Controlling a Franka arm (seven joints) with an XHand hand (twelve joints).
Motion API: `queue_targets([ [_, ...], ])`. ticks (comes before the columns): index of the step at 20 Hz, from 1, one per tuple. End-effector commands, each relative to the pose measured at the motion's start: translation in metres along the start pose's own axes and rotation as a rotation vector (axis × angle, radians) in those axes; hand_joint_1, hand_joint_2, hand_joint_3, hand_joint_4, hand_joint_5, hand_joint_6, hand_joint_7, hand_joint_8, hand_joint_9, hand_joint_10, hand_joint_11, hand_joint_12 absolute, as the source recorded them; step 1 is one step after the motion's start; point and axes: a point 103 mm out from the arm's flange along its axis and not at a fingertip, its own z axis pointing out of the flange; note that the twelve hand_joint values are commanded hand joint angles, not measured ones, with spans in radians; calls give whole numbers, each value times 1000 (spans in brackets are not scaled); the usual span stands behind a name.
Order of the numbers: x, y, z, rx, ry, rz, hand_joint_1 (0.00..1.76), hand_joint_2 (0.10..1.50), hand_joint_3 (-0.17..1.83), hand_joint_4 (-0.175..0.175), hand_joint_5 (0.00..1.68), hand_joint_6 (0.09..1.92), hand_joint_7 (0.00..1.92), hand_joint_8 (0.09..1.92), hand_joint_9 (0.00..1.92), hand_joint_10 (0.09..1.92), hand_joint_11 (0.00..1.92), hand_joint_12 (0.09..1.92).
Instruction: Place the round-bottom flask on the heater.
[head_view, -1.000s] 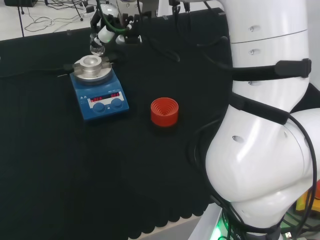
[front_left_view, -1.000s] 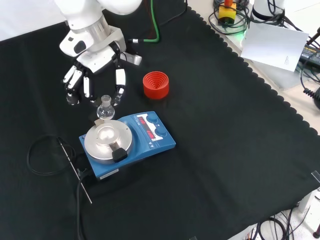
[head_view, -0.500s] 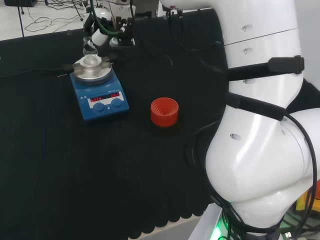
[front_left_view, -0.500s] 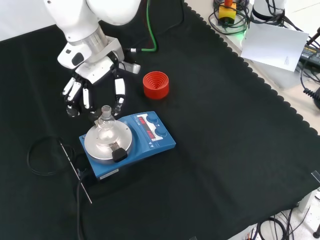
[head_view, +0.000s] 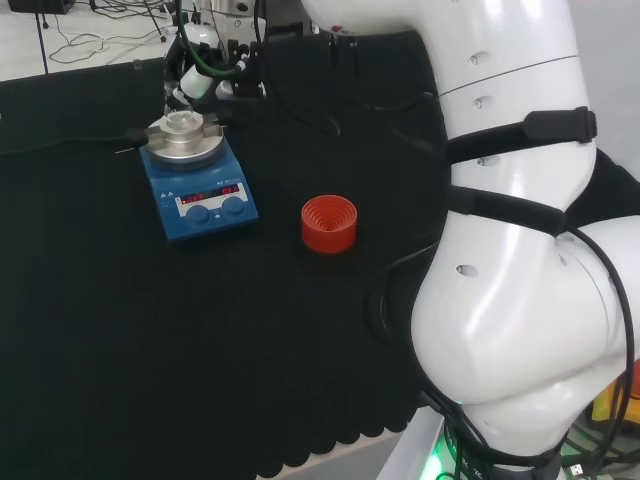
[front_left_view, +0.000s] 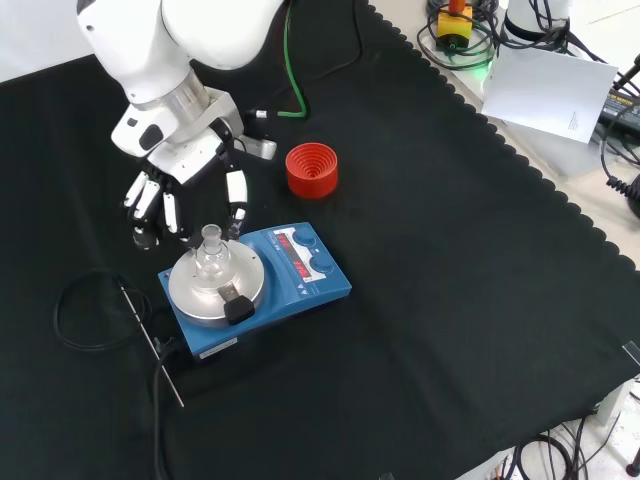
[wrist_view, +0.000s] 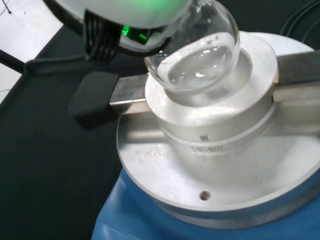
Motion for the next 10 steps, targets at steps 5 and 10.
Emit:
queue_targets([
  [5, -8, -1, 13, 14, 0, 17, 1103, 650, 800, 132, 1137, 979, 285, 715, 570, 645, 310, 1349],
  [10, -7, -1, 15, 0, 5, 17, 1078, 735, 661, 152, 1095, 976, 272, 722, 564, 655, 309, 1352],
])
